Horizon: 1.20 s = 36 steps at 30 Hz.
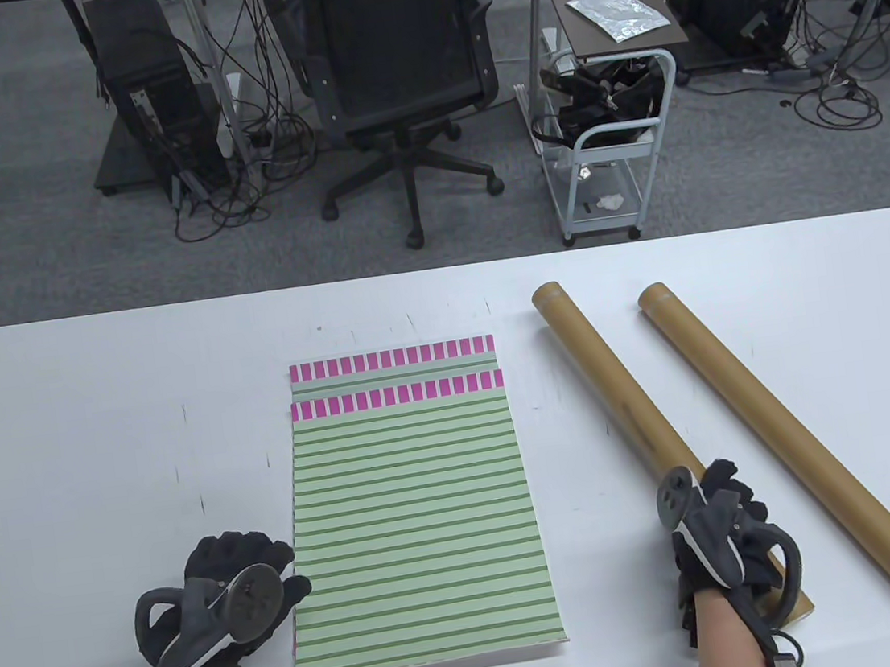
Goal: Roll up mouse pads and store in mailing tubes
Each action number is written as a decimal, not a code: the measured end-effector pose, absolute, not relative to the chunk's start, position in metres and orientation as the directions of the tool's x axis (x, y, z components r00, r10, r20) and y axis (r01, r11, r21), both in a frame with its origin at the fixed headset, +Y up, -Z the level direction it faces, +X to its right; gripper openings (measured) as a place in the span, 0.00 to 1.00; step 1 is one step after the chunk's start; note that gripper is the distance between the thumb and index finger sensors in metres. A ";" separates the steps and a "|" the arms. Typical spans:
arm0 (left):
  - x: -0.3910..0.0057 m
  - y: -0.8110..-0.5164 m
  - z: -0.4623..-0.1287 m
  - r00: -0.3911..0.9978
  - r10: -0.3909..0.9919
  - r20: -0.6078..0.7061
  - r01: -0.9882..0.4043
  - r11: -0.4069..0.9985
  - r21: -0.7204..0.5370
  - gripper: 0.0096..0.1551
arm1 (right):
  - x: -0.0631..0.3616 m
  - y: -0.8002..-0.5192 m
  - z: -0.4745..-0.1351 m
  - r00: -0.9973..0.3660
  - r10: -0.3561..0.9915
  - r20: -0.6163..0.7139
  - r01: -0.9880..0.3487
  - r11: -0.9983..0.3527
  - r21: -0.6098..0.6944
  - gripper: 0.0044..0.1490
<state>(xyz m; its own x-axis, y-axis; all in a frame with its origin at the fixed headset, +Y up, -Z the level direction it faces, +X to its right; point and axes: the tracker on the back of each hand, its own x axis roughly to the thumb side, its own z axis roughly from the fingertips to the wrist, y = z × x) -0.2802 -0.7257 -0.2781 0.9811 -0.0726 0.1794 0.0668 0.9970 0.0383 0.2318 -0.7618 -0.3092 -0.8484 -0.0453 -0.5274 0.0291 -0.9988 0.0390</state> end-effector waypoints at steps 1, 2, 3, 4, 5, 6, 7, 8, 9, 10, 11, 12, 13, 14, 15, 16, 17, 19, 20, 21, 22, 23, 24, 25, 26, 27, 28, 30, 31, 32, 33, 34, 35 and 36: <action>-0.280 -0.727 -0.278 0.981 -0.075 0.177 0.070 0.997 0.035 0.37 | 0.234 -0.762 -0.309 -0.843 -0.038 -0.536 0.017 -0.999 0.044 0.52; -0.281 -0.728 -0.279 0.982 -0.075 0.174 0.071 0.997 0.030 0.37 | 0.236 -0.763 -0.308 -0.840 -0.035 -0.541 0.008 -0.999 0.051 0.52; -0.281 -0.728 -0.279 0.983 -0.074 0.170 0.070 0.997 0.026 0.37 | 0.238 -0.764 -0.308 -0.835 -0.035 -0.549 0.000 -0.998 0.063 0.51; -0.282 -0.729 -0.280 0.983 -0.073 0.169 0.070 0.997 0.024 0.37 | 0.239 -0.764 -0.307 -0.832 -0.036 -0.553 -0.003 -0.998 0.070 0.51; -0.282 -0.729 -0.280 0.983 -0.072 0.167 0.069 0.997 0.023 0.37 | 0.241 -0.765 -0.307 -0.830 -0.031 -0.557 -0.018 -0.996 0.082 0.51; -0.282 -0.729 -0.280 0.984 -0.072 0.165 0.070 0.997 0.021 0.37 | 0.242 -0.765 -0.307 -0.829 -0.025 -0.559 -0.029 -0.996 0.088 0.51; -0.282 -0.729 -0.279 0.984 -0.073 0.163 0.070 0.997 0.020 0.36 | 0.242 -0.765 -0.305 -0.833 -0.016 -0.553 -0.034 -0.996 0.080 0.51; -0.281 -0.729 -0.279 0.984 -0.072 0.162 0.070 0.997 0.016 0.36 | 0.243 -0.765 -0.305 -0.833 -0.007 -0.553 -0.036 -0.997 0.066 0.51; -0.281 -0.730 -0.279 0.984 -0.073 0.162 0.072 0.997 0.011 0.36 | 0.244 -0.764 -0.305 -0.834 -0.002 -0.552 -0.037 -0.997 0.060 0.51; -0.280 -0.731 -0.279 0.984 -0.078 0.163 0.078 0.997 0.005 0.36 | 0.245 -0.764 -0.305 -0.833 0.007 -0.553 -0.046 -0.997 0.056 0.51; -0.280 -0.732 -0.280 0.983 -0.082 0.164 0.082 0.997 0.003 0.36 | 0.245 -0.764 -0.305 -0.832 0.009 -0.555 -0.047 -0.997 0.053 0.51; -0.279 -0.732 -0.280 0.983 -0.085 0.165 0.086 0.996 0.001 0.36 | 0.246 -0.764 -0.304 -0.832 0.014 -0.555 -0.049 -0.998 0.047 0.51; -0.279 -0.733 -0.280 0.983 -0.085 0.165 0.087 0.996 0.000 0.36 | 0.246 -0.764 -0.305 -0.832 0.014 -0.555 -0.048 -0.998 0.046 0.51; -0.279 -0.733 -0.281 0.982 -0.084 0.168 0.086 0.996 -0.001 0.36 | 0.246 -0.764 -0.305 -0.832 0.013 -0.554 -0.045 -0.998 0.044 0.51; -0.279 -0.733 -0.281 0.982 -0.084 0.172 0.085 0.996 0.000 0.36 | 0.246 -0.764 -0.305 -0.833 0.013 -0.554 -0.043 -0.998 0.042 0.51; -0.278 -0.733 -0.281 0.981 -0.085 0.176 0.086 0.996 0.003 0.36 | 0.246 -0.764 -0.305 -0.833 0.012 -0.554 -0.041 -0.998 0.041 0.51; -0.278 -0.732 -0.281 0.980 -0.087 0.180 0.087 0.996 0.008 0.36 | 0.246 -0.763 -0.305 -0.833 0.012 -0.554 -0.040 -0.998 0.039 0.51; -0.277 -0.731 -0.280 0.978 -0.085 0.190 0.083 0.996 0.018 0.36 | 0.243 -0.760 -0.305 -0.853 0.031 -0.521 -0.040 -0.999 0.005 0.55; -0.276 -0.730 -0.280 0.977 -0.085 0.196 0.082 0.996 0.023 0.36 | 0.240 -0.756 -0.305 -0.859 0.039 -0.510 -0.034 -0.999 -0.019 0.57; -0.274 -0.729 -0.279 0.976 -0.084 0.202 0.080 0.996 0.029 0.36 | 0.237 -0.751 -0.305 -0.870 0.053 -0.490 -0.035 -0.998 -0.045 0.58; -0.272 -0.728 -0.278 0.974 -0.084 0.211 0.078 0.996 0.036 0.36 | 0.231 -0.743 -0.304 -0.887 0.073 -0.456 -0.035 -0.995 -0.090 0.59; -0.270 -0.727 -0.276 0.972 -0.082 0.218 0.075 0.996 0.040 0.35 | 0.225 -0.737 -0.304 -0.902 0.085 -0.423 -0.034 -0.991 -0.127 0.59; -0.266 -0.726 -0.274 0.968 -0.078 0.238 0.069 0.996 0.048 0.35 | 0.218 -0.731 -0.303 -0.918 0.092 -0.386 -0.033 -0.987 -0.156 0.59; -0.260 -0.725 -0.271 0.962 -0.075 0.264 0.062 0.997 0.056 0.35 | 0.207 -0.725 -0.301 -0.939 0.095 -0.330 -0.036 -0.983 -0.182 0.59; -0.257 -0.724 -0.269 0.956 -0.073 0.283 0.059 0.996 0.060 0.35 | 0.199 -0.721 -0.299 -0.953 0.098 -0.288 -0.042 -0.980 -0.195 0.59; -0.251 -0.723 -0.265 0.947 -0.068 0.315 0.050 0.997 0.065 0.34 | 0.184 -0.717 -0.296 -0.972 0.095 -0.214 -0.050 -0.977 -0.207 0.59; -0.247 -0.722 -0.262 0.937 -0.059 0.345 0.039 0.997 0.065 0.35 | 0.175 -0.715 -0.293 -0.982 0.091 -0.164 -0.055 -0.976 -0.212 0.59; -0.236 -0.722 -0.256 0.913 -0.042 0.407 0.024 0.999 0.049 0.34 | 0.151 -0.712 -0.285 -0.996 0.081 -0.021 -0.075 -0.975 -0.208 0.56; -0.229 -0.722 -0.253 0.894 -0.025 0.448 0.015 1.000 0.027 0.33 | 0.132 -0.711 -0.279 -0.994 0.073 0.085 -0.088 -0.978 -0.191 0.55; -0.223 -0.723 -0.250 0.872 -0.009 0.490 0.009 1.000 0.001 0.31 | 0.122 -0.711 -0.275 -0.987 0.074 0.143 -0.098 -0.980 -0.172 0.54; -0.219 -0.724 -0.248 0.855 0.006 0.519 0.009 1.000 -0.028 0.30 | 0.110 -0.712 -0.271 -0.974 0.079 0.213 -0.111 -0.984 -0.142 0.52; -0.213 -0.726 -0.245 0.836 0.027 0.548 0.010 0.998 -0.064 0.30 | 0.100 -0.714 -0.269 -0.956 0.087 0.282 -0.120 -0.988 -0.102 0.50; -0.210 -0.728 -0.244 0.824 0.037 0.565 0.014 0.996 -0.085 0.30 | 0.092 -0.716 -0.267 -0.935 0.099 0.339 -0.125 -0.991 -0.056 0.47; -0.205 -0.731 -0.242 0.811 0.040 0.584 0.030 0.994 -0.110 0.30 | 0.078 -0.721 -0.264 -0.890 0.148 0.432 -0.137 -0.989 0.055 0.45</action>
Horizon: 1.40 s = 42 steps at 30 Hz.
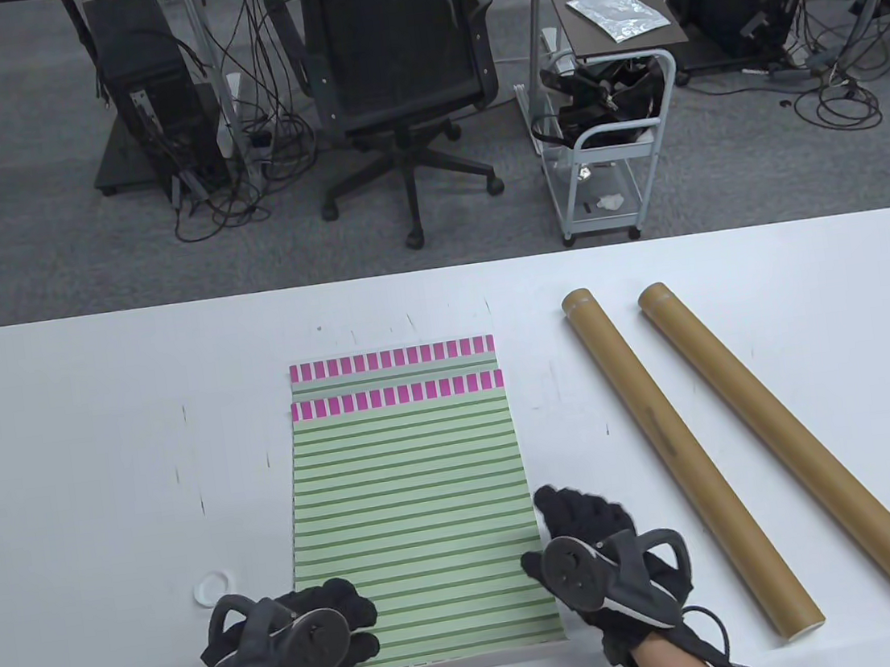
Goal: Roll up mouse pads and store in mailing tubes
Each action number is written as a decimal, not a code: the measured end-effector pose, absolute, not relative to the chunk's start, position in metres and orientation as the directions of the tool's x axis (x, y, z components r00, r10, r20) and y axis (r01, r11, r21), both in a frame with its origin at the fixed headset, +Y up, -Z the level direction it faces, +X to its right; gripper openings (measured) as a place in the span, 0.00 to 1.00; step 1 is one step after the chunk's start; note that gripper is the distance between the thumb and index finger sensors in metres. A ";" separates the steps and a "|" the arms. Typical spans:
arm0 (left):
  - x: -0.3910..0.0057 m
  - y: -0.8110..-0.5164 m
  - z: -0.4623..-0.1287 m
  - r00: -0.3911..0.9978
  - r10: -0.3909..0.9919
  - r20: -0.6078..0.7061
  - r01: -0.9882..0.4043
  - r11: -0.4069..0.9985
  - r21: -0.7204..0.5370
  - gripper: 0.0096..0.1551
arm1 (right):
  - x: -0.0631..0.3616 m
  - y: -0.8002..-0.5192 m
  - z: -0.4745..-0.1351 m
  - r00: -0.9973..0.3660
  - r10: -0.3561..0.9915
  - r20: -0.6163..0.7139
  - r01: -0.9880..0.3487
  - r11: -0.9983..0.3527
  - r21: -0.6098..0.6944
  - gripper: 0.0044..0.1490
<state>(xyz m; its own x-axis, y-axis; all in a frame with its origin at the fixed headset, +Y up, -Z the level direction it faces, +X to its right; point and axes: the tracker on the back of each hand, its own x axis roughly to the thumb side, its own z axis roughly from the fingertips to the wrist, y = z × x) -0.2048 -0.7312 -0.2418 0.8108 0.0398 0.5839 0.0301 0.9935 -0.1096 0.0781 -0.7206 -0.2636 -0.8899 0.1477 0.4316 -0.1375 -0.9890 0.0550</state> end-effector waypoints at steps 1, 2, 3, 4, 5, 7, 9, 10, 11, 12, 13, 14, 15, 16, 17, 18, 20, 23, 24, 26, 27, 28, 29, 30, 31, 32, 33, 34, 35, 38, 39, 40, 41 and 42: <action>-0.202 -0.734 -0.241 0.804 0.036 0.594 0.049 0.991 -0.127 0.30 | 0.071 -0.724 -0.262 -0.866 0.181 0.467 -0.141 -0.983 0.120 0.45; -0.198 -0.738 -0.239 0.797 0.025 0.604 0.078 0.987 -0.144 0.31 | 0.061 -0.730 -0.259 -0.837 0.223 0.500 -0.135 -0.969 0.206 0.44; -0.196 -0.740 -0.239 0.793 0.015 0.610 0.096 0.984 -0.148 0.33 | 0.055 -0.734 -0.258 -0.823 0.243 0.514 -0.125 -0.959 0.253 0.43; -0.195 -0.742 -0.238 0.787 0.000 0.617 0.123 0.980 -0.157 0.34 | 0.049 -0.741 -0.256 -0.810 0.249 0.531 -0.091 -0.948 0.305 0.42; -0.193 -0.745 -0.238 0.782 -0.009 0.623 0.146 0.975 -0.169 0.34 | 0.044 -0.747 -0.255 -0.805 0.234 0.545 -0.039 -0.938 0.345 0.42; -0.191 -0.750 -0.238 0.771 0.008 0.637 0.175 0.959 -0.224 0.33 | 0.039 -0.748 -0.251 -0.798 0.169 0.578 0.019 -0.952 0.304 0.42; -0.188 -0.758 -0.239 0.762 0.033 0.647 0.210 0.932 -0.295 0.35 | 0.034 -0.750 -0.249 -0.779 0.120 0.615 0.089 -0.950 0.298 0.41; -0.186 -0.760 -0.239 0.762 0.017 0.648 0.231 0.927 -0.296 0.37 | 0.032 -0.753 -0.247 -0.767 0.126 0.629 0.129 -0.930 0.343 0.41; -0.184 -0.760 -0.239 0.762 -0.002 0.648 0.238 0.931 -0.277 0.38 | 0.031 -0.753 -0.245 -0.770 0.102 0.630 0.131 -0.941 0.312 0.41; -0.182 -0.760 -0.239 0.754 -0.017 0.657 0.257 0.928 -0.270 0.39 | 0.030 -0.753 -0.245 -0.764 0.074 0.641 0.145 -0.948 0.283 0.41; -0.181 -0.761 -0.238 0.752 -0.033 0.659 0.270 0.926 -0.262 0.39 | 0.029 -0.754 -0.246 -0.759 0.061 0.648 0.168 -0.943 0.286 0.39; -0.179 -0.761 -0.238 0.750 -0.061 0.658 0.289 0.926 -0.243 0.39 | 0.030 -0.755 -0.246 -0.760 0.061 0.647 0.183 -0.935 0.303 0.38; -0.178 -0.762 -0.237 0.752 -0.073 0.655 0.292 0.928 -0.231 0.39 | 0.030 -0.755 -0.246 -0.762 0.062 0.644 0.172 -0.940 0.295 0.37; -0.178 -0.761 -0.237 0.762 -0.075 0.643 0.278 0.935 -0.220 0.39 | 0.030 -0.756 -0.247 -0.764 0.071 0.641 0.165 -0.939 0.301 0.36; -0.178 -0.762 -0.238 0.772 -0.071 0.632 0.269 0.937 -0.223 0.40 | 0.031 -0.757 -0.247 -0.770 0.072 0.634 0.159 -0.941 0.299 0.35; -0.178 -0.762 -0.239 0.778 -0.068 0.624 0.267 0.936 -0.231 0.42 | 0.031 -0.757 -0.247 -0.773 0.067 0.631 0.152 -0.946 0.287 0.34; -0.181 -0.764 -0.243 0.803 -0.040 0.594 0.241 0.935 -0.262 0.44 | 0.032 -0.758 -0.249 -0.792 0.079 0.605 0.120 -0.952 0.282 0.31; -0.184 -0.768 -0.246 0.825 -0.018 0.565 0.220 0.931 -0.292 0.44 | 0.029 -0.760 -0.245 -0.797 0.028 0.603 0.143 -0.962 0.233 0.28; -0.183 -0.769 -0.246 0.826 -0.026 0.563 0.225 0.931 -0.288 0.44 | 0.028 -0.760 -0.243 -0.794 -0.002 0.608 0.157 -0.967 0.202 0.27; -0.179 -0.770 -0.243 0.821 -0.072 0.566 0.251 0.936 -0.246 0.44 | 0.022 -0.759 -0.238 -0.774 -0.083 0.628 0.214 -0.967 0.136 0.26; -0.177 -0.770 -0.241 0.812 -0.106 0.574 0.281 0.933 -0.225 0.43 | 0.020 -0.759 -0.237 -0.769 -0.105 0.631 0.233 -0.964 0.124 0.25; -0.176 -0.771 -0.240 0.807 -0.128 0.577 0.296 0.933 -0.207 0.43 | 0.017 -0.760 -0.235 -0.768 -0.118 0.629 0.243 -0.963 0.117 0.25; -0.175 -0.771 -0.240 0.808 -0.140 0.573 0.301 0.933 -0.197 0.43 | 0.016 -0.762 -0.233 -0.761 -0.125 0.636 0.252 -0.961 0.112 0.28; -0.175 -0.771 -0.240 0.809 -0.139 0.571 0.300 0.933 -0.199 0.43 | 0.014 -0.763 -0.231 -0.749 -0.137 0.648 0.264 -0.959 0.102 0.33; -0.175 -0.771 -0.240 0.813 -0.135 0.567 0.297 0.933 -0.203 0.43 | 0.013 -0.764 -0.230 -0.734 -0.156 0.661 0.284 -0.955 0.090 0.36; -0.175 -0.771 -0.240 0.817 -0.133 0.562 0.293 0.934 -0.205 0.43 | 0.011 -0.764 -0.228 -0.713 -0.175 0.679 0.307 -0.948 0.079 0.40; -0.176 -0.771 -0.241 0.818 -0.123 0.562 0.288 0.933 -0.214 0.43 | 0.008 -0.764 -0.225 -0.688 -0.189 0.701 0.319 -0.946 0.058 0.44; -0.177 -0.771 -0.243 0.824 -0.109 0.556 0.277 0.934 -0.227 0.43 | 0.006 -0.764 -0.223 -0.666 -0.206 0.717 0.334 -0.942 0.040 0.47; -0.178 -0.771 -0.244 0.830 -0.085 0.551 0.261 0.932 -0.250 0.43 | 0.003 -0.765 -0.220 -0.634 -0.221 0.742 0.358 -0.933 0.028 0.51; -0.180 -0.772 -0.247 0.841 -0.046 0.538 0.235 0.928 -0.288 0.43 | -0.001 -0.767 -0.210 -0.549 -0.297 0.781 0.371 -0.924 -0.090 0.56; -0.180 -0.772 -0.248 0.842 -0.042 0.538 0.234 0.927 -0.294 0.43 | -0.002 -0.768 -0.209 -0.538 -0.312 0.783 0.378 -0.920 -0.106 0.55; -0.180 -0.772 -0.248 0.839 -0.032 0.543 0.233 0.924 -0.304 0.43 | -0.003 -0.770 -0.208 -0.527 -0.308 0.792 0.391 -0.915 -0.095 0.53; -0.180 -0.772 -0.248 0.841 -0.024 0.541 0.227 0.922 -0.312 0.42 | -0.003 -0.771 -0.207 -0.526 -0.298 0.796 0.387 -0.918 -0.087 0.50; -0.181 -0.773 -0.248 0.842 -0.015 0.539 0.221 0.921 -0.319 0.42 | -0.003 -0.772 -0.207 -0.529 -0.294 0.796 0.384 -0.919 -0.084 0.48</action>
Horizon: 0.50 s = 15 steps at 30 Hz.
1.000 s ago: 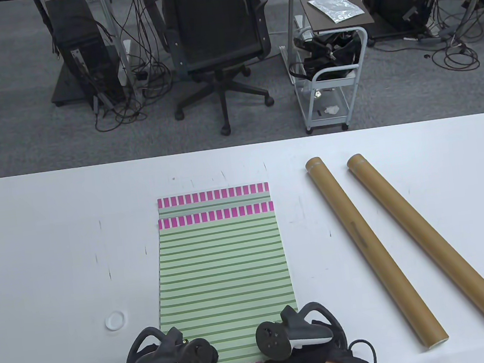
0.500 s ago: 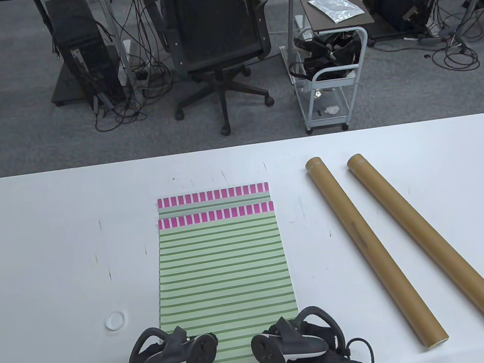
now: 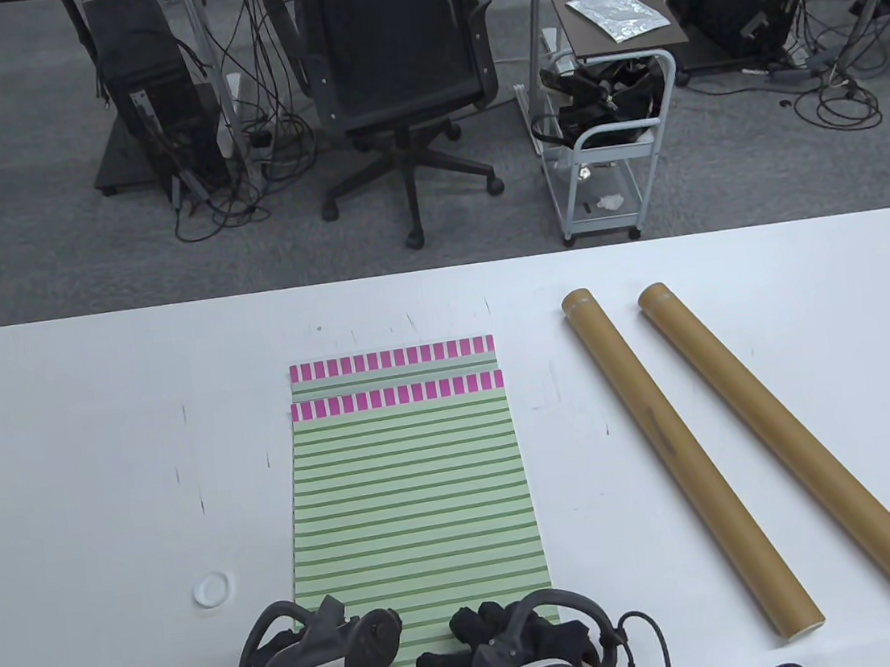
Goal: Roll up mouse pads and store in mailing tubes
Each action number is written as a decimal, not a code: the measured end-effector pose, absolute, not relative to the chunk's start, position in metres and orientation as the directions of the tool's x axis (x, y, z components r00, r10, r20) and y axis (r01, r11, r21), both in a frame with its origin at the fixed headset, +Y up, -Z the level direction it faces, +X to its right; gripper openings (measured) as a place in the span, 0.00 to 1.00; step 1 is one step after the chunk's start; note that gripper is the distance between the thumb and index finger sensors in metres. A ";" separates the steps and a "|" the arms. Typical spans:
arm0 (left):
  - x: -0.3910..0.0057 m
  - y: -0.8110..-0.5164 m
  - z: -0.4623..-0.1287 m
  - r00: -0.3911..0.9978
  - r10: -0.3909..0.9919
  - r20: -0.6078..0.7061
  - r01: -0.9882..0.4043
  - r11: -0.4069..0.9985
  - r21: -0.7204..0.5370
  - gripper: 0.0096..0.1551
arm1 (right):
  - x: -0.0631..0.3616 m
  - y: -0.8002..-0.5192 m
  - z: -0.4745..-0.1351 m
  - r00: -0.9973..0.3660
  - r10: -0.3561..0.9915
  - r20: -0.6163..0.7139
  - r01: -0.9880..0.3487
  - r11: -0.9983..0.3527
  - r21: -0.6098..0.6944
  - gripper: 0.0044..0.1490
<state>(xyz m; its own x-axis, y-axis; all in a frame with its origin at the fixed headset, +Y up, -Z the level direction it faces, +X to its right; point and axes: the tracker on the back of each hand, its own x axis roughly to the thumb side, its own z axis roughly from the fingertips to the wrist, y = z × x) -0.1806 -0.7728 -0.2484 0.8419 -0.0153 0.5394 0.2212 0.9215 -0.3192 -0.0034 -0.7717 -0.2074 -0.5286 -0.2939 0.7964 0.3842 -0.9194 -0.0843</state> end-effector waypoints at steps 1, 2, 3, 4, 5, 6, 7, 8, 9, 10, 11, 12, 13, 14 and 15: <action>-0.181 -0.773 -0.248 0.841 -0.015 0.541 0.220 0.922 -0.317 0.42 | -0.003 -0.771 -0.209 -0.536 -0.283 0.795 0.380 -0.922 -0.072 0.47; -0.180 -0.773 -0.248 0.839 -0.021 0.544 0.225 0.924 -0.311 0.42 | -0.002 -0.770 -0.211 -0.554 -0.256 0.792 0.363 -0.931 -0.047 0.46; -0.179 -0.773 -0.247 0.835 -0.030 0.550 0.233 0.924 -0.303 0.42 | -0.001 -0.770 -0.212 -0.561 -0.237 0.793 0.354 -0.935 -0.029 0.45; -0.178 -0.773 -0.247 0.831 -0.034 0.556 0.238 0.924 -0.299 0.42 | -0.001 -0.770 -0.213 -0.569 -0.219 0.792 0.347 -0.938 -0.010 0.44; -0.177 -0.773 -0.245 0.820 -0.045 0.570 0.251 0.924 -0.289 0.43 | -0.001 -0.770 -0.214 -0.571 -0.214 0.792 0.348 -0.937 -0.002 0.43; -0.176 -0.773 -0.243 0.809 -0.052 0.586 0.262 0.923 -0.281 0.43 | -0.002 -0.770 -0.214 -0.572 -0.213 0.792 0.348 -0.938 -0.001 0.43; -0.173 -0.772 -0.239 0.793 -0.085 0.603 0.282 0.929 -0.241 0.43 | -0.002 -0.769 -0.216 -0.577 -0.203 0.791 0.345 -0.939 0.010 0.42; -0.170 -0.771 -0.235 0.769 -0.123 0.627 0.304 0.934 -0.189 0.44 | -0.002 -0.769 -0.217 -0.582 -0.193 0.790 0.341 -0.940 0.022 0.42; -0.166 -0.770 -0.231 0.737 -0.156 0.657 0.327 0.934 -0.146 0.44 | -0.001 -0.769 -0.218 -0.591 -0.178 0.786 0.331 -0.943 0.035 0.42; -0.163 -0.769 -0.228 0.711 -0.169 0.683 0.337 0.934 -0.120 0.44 | 0.001 -0.769 -0.220 -0.604 -0.163 0.780 0.318 -0.947 0.049 0.41; -0.160 -0.768 -0.225 0.688 -0.150 0.710 0.326 0.938 -0.118 0.42 | 0.003 -0.769 -0.223 -0.618 -0.140 0.774 0.304 -0.950 0.071 0.41; -0.159 -0.769 -0.223 0.686 -0.126 0.717 0.307 0.943 -0.128 0.40 | 0.004 -0.769 -0.225 -0.630 -0.110 0.768 0.292 -0.951 0.103 0.40; -0.157 -0.769 -0.221 0.679 -0.107 0.726 0.297 0.945 -0.138 0.37 | 0.006 -0.770 -0.227 -0.647 -0.062 0.760 0.268 -0.952 0.150 0.40; -0.157 -0.769 -0.219 0.676 -0.116 0.728 0.294 0.948 -0.122 0.32 | 0.007 -0.770 -0.228 -0.654 -0.040 0.755 0.254 -0.952 0.170 0.40; -0.156 -0.767 -0.218 0.672 -0.136 0.728 0.293 0.952 -0.092 0.27 | 0.008 -0.770 -0.230 -0.657 -0.037 0.753 0.254 -0.951 0.174 0.39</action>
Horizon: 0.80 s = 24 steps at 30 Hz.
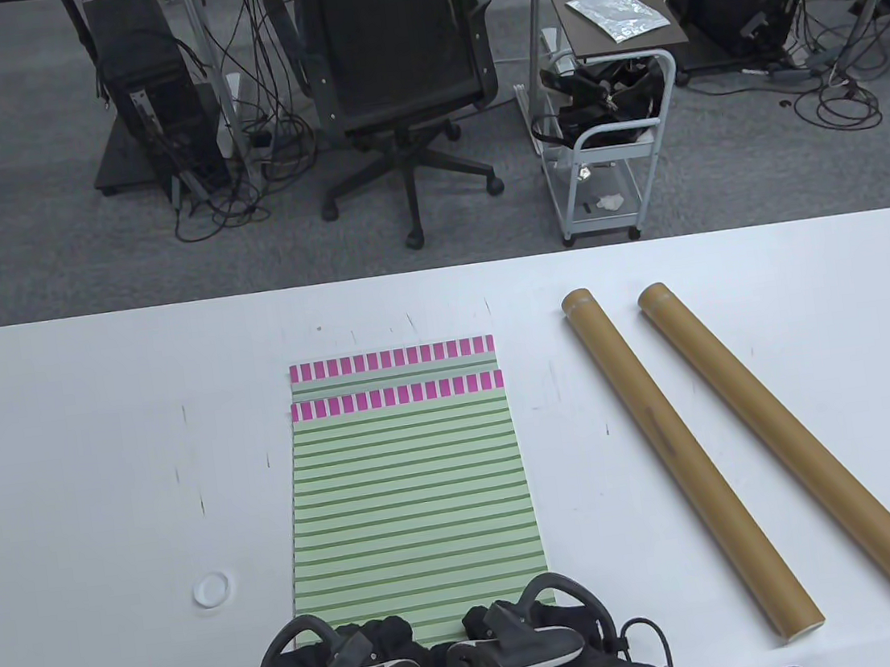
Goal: Roll up mouse pads and store in mailing tubes
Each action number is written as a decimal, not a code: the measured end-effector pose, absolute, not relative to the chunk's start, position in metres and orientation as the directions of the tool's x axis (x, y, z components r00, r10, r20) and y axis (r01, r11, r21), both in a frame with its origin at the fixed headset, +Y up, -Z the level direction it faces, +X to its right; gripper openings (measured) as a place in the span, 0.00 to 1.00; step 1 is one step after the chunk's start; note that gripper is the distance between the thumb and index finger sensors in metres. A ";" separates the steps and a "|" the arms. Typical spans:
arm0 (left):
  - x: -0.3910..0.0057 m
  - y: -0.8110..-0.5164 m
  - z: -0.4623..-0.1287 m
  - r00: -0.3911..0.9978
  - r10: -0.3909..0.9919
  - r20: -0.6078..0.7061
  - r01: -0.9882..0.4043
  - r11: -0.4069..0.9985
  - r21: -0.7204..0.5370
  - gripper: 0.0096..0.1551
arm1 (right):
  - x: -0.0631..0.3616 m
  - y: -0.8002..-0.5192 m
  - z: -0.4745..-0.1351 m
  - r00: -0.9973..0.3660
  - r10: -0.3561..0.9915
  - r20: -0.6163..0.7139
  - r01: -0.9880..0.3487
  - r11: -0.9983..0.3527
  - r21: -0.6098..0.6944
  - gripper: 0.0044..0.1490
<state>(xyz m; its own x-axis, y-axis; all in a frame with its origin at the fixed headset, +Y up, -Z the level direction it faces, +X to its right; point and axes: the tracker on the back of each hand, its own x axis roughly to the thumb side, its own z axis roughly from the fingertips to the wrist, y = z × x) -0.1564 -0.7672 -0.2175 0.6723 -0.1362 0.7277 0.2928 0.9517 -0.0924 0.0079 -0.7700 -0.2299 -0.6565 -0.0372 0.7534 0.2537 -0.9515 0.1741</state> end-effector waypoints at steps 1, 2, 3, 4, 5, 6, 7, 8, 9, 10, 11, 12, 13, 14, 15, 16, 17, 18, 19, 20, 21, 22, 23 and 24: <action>-0.156 -0.764 -0.216 0.677 -0.151 0.721 0.285 0.956 -0.066 0.24 | 0.008 -0.770 -0.230 -0.658 -0.035 0.752 0.252 -0.952 0.176 0.39; -0.155 -0.763 -0.216 0.674 -0.166 0.720 0.288 0.956 -0.050 0.22 | 0.008 -0.770 -0.230 -0.660 -0.031 0.750 0.248 -0.952 0.179 0.39; -0.153 -0.762 -0.214 0.672 -0.194 0.715 0.299 0.954 -0.022 0.21 | 0.009 -0.770 -0.230 -0.661 -0.029 0.749 0.246 -0.953 0.180 0.39; -0.151 -0.761 -0.212 0.669 -0.217 0.711 0.309 0.951 0.000 0.20 | 0.008 -0.770 -0.230 -0.663 -0.027 0.748 0.244 -0.953 0.181 0.39; -0.150 -0.760 -0.210 0.664 -0.244 0.706 0.326 0.945 0.020 0.20 | 0.008 -0.770 -0.231 -0.664 -0.025 0.747 0.242 -0.953 0.183 0.39; -0.149 -0.760 -0.209 0.661 -0.262 0.703 0.339 0.940 0.032 0.20 | 0.008 -0.770 -0.231 -0.666 -0.026 0.745 0.241 -0.953 0.182 0.39; -0.148 -0.760 -0.207 0.652 -0.285 0.702 0.357 0.933 0.047 0.22 | 0.008 -0.770 -0.230 -0.669 -0.034 0.743 0.240 -0.956 0.172 0.39; -0.148 -0.759 -0.206 0.653 -0.288 0.701 0.354 0.934 0.055 0.24 | 0.008 -0.769 -0.230 -0.672 -0.047 0.739 0.236 -0.960 0.154 0.39; -0.147 -0.758 -0.205 0.655 -0.290 0.698 0.354 0.934 0.056 0.26 | 0.010 -0.769 -0.230 -0.668 -0.087 0.739 0.247 -0.963 0.110 0.38; -0.147 -0.757 -0.204 0.656 -0.293 0.696 0.358 0.932 0.055 0.26 | 0.012 -0.769 -0.231 -0.664 -0.123 0.738 0.269 -0.959 0.082 0.38; -0.146 -0.757 -0.205 0.657 -0.292 0.695 0.361 0.931 0.051 0.26 | 0.014 -0.769 -0.231 -0.665 -0.108 0.739 0.250 -0.965 0.083 0.38; -0.146 -0.757 -0.204 0.660 -0.295 0.691 0.363 0.930 0.050 0.25 | 0.013 -0.770 -0.230 -0.669 -0.080 0.739 0.231 -0.967 0.105 0.37; -0.145 -0.757 -0.204 0.659 -0.299 0.690 0.365 0.929 0.055 0.25 | 0.013 -0.770 -0.229 -0.664 -0.085 0.742 0.236 -0.967 0.101 0.36; -0.145 -0.757 -0.203 0.655 -0.313 0.688 0.370 0.926 0.070 0.25 | 0.012 -0.769 -0.228 -0.646 -0.114 0.754 0.248 -0.966 0.066 0.34; -0.145 -0.757 -0.203 0.654 -0.315 0.687 0.372 0.926 0.071 0.25 | 0.010 -0.769 -0.226 -0.635 -0.132 0.761 0.249 -0.968 0.040 0.32; -0.144 -0.757 -0.204 0.654 -0.309 0.691 0.370 0.927 0.064 0.24 | 0.010 -0.769 -0.224 -0.614 -0.145 0.776 0.235 -0.972 0.004 0.28; -0.145 -0.757 -0.205 0.660 -0.297 0.690 0.360 0.931 0.057 0.24 | 0.009 -0.766 -0.224 -0.616 -0.172 0.769 0.220 -0.975 -0.042 0.26; -0.145 -0.757 -0.205 0.665 -0.292 0.688 0.354 0.934 0.054 0.24 | 0.008 -0.766 -0.224 -0.609 -0.179 0.773 0.228 -0.973 -0.045 0.26; -0.145 -0.759 -0.206 0.673 -0.286 0.683 0.344 0.937 0.053 0.24 | 0.007 -0.765 -0.224 -0.612 -0.175 0.771 0.229 -0.973 -0.039 0.25; -0.146 -0.759 -0.206 0.675 -0.283 0.681 0.339 0.939 0.054 0.24 | 0.006 -0.764 -0.223 -0.611 -0.176 0.772 0.224 -0.973 -0.045 0.25; -0.146 -0.760 -0.208 0.681 -0.281 0.676 0.332 0.942 0.057 0.24 | 0.005 -0.763 -0.223 -0.602 -0.190 0.775 0.236 -0.970 -0.055 0.24; -0.147 -0.761 -0.209 0.688 -0.279 0.670 0.329 0.943 0.055 0.24 | 0.004 -0.763 -0.223 -0.597 -0.195 0.778 0.246 -0.968 -0.053 0.24; -0.148 -0.761 -0.211 0.692 -0.275 0.667 0.326 0.944 0.052 0.24 | 0.005 -0.763 -0.223 -0.597 -0.187 0.780 0.244 -0.969 -0.046 0.24; -0.149 -0.762 -0.214 0.703 -0.257 0.663 0.318 0.948 0.029 0.24 | 0.006 -0.763 -0.223 -0.597 -0.162 0.785 0.241 -0.970 -0.016 0.26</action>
